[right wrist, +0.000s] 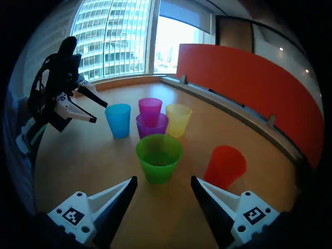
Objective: Pour water
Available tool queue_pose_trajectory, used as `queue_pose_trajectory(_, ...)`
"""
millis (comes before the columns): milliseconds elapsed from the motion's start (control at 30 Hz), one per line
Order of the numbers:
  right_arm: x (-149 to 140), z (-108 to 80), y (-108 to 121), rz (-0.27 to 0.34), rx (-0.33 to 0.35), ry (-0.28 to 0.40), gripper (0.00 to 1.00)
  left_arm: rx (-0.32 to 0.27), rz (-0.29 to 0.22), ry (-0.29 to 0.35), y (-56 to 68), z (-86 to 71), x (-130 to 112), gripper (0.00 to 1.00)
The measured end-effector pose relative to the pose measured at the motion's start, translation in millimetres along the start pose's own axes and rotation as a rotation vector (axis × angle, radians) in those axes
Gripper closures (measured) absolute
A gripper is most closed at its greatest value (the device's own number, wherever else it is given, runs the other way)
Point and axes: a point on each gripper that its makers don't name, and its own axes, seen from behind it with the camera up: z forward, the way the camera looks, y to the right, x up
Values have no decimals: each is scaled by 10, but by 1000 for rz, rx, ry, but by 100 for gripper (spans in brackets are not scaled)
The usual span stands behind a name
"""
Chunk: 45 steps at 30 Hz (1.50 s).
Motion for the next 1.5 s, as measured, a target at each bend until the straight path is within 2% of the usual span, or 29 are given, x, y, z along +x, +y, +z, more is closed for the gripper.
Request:
queue_pose_trajectory(300, -5, -285, 22, 29, -51, 35, 0, 35, 6, 40, 19, -132, 52, 2)
queue_pose_trajectory(667, 62, -605, 177, 116, -175, 118, 0, 124, 31, 158, -12, -281, 304, 2)
queue_pose_trajectory(967, 134, -898, 380, 141, -334, 207, 0, 218, 19, 295, -136, -465, 550, 2)
queue_pose_trajectory(1200, 238, -1243, 666, 175, -506, 314, 0, 315, -7, 398, -244, -688, 697, 2)
queue_pose_trajectory(1500, 256, -1733, 949, 239, -714, 436, 0, 386, -60, 516, -235, -917, 880, 2)
